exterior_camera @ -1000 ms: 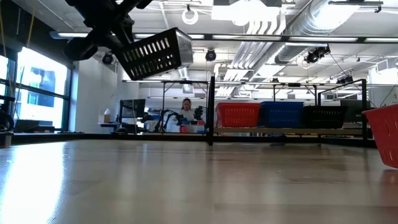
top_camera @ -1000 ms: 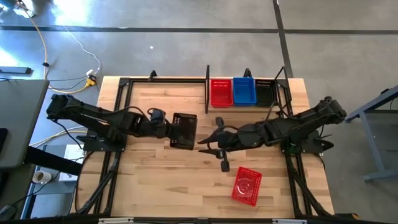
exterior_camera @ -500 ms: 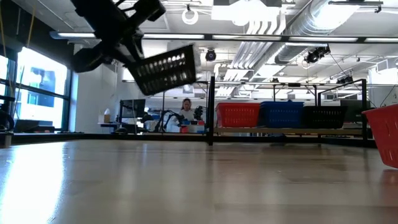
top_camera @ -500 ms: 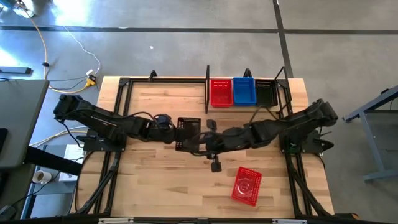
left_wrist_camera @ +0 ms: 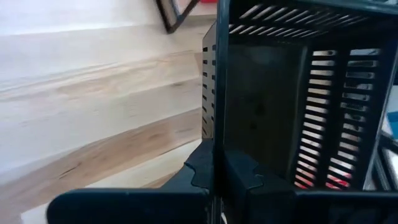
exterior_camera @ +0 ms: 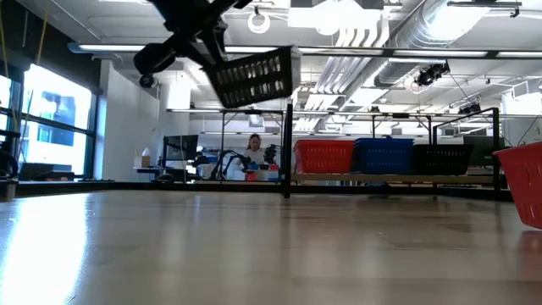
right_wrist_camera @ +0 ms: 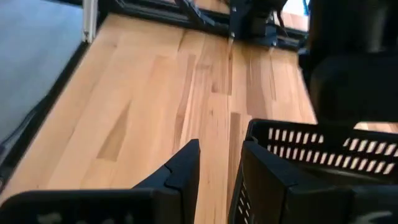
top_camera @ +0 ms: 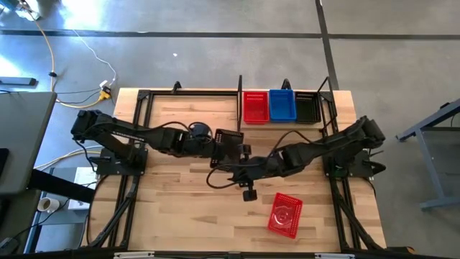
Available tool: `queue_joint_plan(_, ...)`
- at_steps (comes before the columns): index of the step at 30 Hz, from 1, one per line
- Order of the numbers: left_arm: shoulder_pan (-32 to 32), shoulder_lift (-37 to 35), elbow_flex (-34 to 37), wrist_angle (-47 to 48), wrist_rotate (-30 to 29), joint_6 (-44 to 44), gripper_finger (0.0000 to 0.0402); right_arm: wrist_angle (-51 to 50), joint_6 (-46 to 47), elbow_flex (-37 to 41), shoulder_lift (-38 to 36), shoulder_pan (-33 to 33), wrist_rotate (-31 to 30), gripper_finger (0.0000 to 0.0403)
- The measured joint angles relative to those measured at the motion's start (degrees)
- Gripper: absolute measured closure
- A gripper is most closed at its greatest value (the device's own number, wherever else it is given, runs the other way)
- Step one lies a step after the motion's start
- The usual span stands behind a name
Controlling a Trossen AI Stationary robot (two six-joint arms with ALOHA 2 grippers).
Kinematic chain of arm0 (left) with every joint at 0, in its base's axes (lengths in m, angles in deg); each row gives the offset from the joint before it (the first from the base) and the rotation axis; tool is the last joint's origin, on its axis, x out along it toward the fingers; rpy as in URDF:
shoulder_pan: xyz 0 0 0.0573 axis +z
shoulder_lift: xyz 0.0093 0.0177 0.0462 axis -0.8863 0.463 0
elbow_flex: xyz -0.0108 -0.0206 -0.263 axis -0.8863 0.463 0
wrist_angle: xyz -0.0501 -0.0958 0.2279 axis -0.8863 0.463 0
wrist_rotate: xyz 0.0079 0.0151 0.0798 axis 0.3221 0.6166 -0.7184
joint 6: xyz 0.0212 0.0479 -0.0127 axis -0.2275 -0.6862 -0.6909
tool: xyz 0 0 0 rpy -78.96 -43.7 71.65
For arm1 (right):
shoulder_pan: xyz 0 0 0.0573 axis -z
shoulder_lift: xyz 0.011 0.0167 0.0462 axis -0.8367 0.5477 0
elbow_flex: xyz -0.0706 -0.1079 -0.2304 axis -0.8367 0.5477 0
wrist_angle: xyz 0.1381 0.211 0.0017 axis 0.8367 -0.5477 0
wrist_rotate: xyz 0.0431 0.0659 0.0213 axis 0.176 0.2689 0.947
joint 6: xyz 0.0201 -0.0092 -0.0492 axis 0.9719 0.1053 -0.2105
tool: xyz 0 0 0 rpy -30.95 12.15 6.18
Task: Stack baskets on shelf by color
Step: Stack the black bin on top of the black bins on the shelf
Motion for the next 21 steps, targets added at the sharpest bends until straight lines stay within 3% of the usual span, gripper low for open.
queue_joint_plan(8, 0.03, 2.4, -4.21, 0.16, 0.96, -0.72, 0.0401, -3.16, 0.32, 0.02, 1.63, 0.47, -0.16, 0.0297)
queue_joint_plan(21, -0.13, 2.39, -4.53, -0.27, 1.29, -0.31, 0.0401, -9.62, 5.16, 0.07, 2.63, 2.45, -0.27, 0.0297)
